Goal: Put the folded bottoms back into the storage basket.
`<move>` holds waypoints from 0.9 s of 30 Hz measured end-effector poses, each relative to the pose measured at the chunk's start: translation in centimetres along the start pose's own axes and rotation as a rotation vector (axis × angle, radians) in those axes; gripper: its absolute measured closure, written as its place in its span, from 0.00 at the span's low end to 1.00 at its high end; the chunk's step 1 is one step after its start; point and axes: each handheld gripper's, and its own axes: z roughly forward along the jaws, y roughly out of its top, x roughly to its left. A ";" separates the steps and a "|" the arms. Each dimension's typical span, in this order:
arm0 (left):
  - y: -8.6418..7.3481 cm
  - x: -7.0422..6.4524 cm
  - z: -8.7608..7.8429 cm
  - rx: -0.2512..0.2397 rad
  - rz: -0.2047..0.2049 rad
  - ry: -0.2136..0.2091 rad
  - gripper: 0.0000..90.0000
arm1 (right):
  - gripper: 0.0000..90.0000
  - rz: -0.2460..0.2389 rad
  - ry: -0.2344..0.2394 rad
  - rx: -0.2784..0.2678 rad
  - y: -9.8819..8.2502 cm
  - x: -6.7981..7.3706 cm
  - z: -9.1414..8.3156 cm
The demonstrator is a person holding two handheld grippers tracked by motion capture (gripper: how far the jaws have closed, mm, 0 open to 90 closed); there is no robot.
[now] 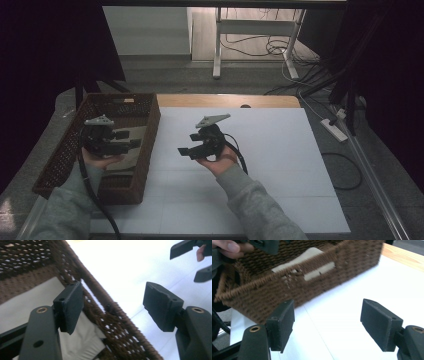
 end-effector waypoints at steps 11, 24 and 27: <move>-1.2 -3.1 0.5 0.002 0.004 -0.031 0.33 | 0.31 0.030 -0.073 0.000 -4.1 -1.9 -5.9; -2.8 -6.6 -0.1 0.002 0.048 -0.049 0.33 | 0.30 0.098 -0.195 0.011 -10.5 -4.0 -13.9; -2.9 -6.9 0.1 0.018 0.064 -0.035 0.32 | 0.31 0.117 -0.225 0.001 -11.9 -4.6 -15.7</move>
